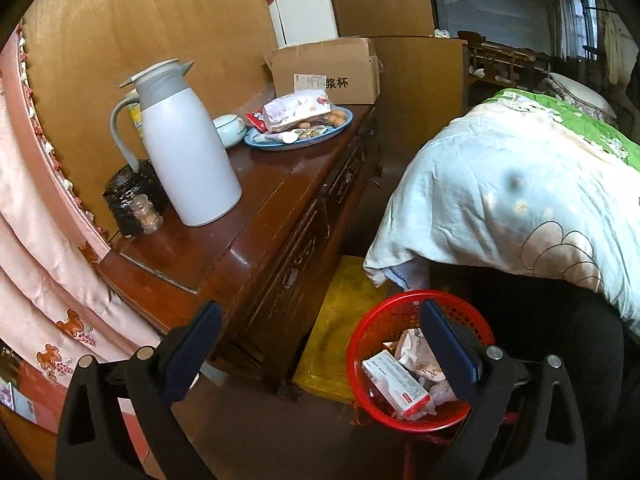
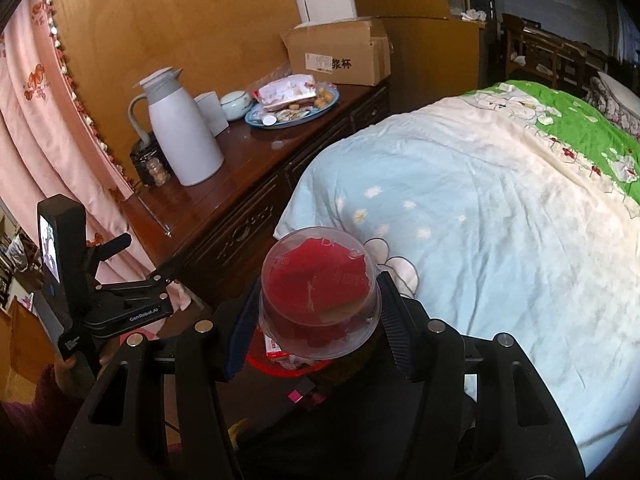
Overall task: Collect trash
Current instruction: 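Lower the clear cup into the wastebasket and open the right tool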
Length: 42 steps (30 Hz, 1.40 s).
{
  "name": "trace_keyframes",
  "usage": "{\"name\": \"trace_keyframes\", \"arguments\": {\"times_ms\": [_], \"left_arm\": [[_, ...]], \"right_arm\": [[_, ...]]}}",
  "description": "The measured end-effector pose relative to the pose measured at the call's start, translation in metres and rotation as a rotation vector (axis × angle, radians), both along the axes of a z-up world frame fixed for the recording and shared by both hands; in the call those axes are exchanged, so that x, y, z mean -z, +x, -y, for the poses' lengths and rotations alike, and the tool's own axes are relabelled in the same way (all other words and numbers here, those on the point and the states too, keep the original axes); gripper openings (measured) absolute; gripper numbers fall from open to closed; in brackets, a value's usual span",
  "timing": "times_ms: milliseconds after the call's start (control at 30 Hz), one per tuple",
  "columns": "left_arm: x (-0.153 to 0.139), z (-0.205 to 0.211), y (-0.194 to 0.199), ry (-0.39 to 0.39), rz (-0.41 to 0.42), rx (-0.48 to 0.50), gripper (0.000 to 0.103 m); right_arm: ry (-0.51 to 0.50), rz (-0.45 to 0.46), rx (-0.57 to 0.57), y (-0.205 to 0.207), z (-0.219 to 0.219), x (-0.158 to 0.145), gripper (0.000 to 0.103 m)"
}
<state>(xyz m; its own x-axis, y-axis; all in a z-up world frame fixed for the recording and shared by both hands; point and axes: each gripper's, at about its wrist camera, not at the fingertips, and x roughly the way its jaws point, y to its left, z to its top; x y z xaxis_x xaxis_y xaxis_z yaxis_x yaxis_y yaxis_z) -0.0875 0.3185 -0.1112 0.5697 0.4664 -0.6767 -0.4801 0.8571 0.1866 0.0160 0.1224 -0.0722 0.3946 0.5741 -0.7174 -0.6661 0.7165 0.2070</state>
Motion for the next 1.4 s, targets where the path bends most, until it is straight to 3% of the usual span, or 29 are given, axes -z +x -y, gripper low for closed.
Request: {"name": "trace_keyframes", "arguments": {"times_ms": [533, 1400], "left_arm": [[0.022, -0.023, -0.004, -0.059, -0.001, -0.044, 0.097], [0.063, -0.055, -0.004, -0.19, -0.037, -0.083, 0.097]], "right_arm": [[-0.072, -0.028, -0.107, 0.004, -0.061, 0.012, 0.057], [-0.195, -0.119, -0.186, 0.018, -0.127, 0.062, 0.057]]}}
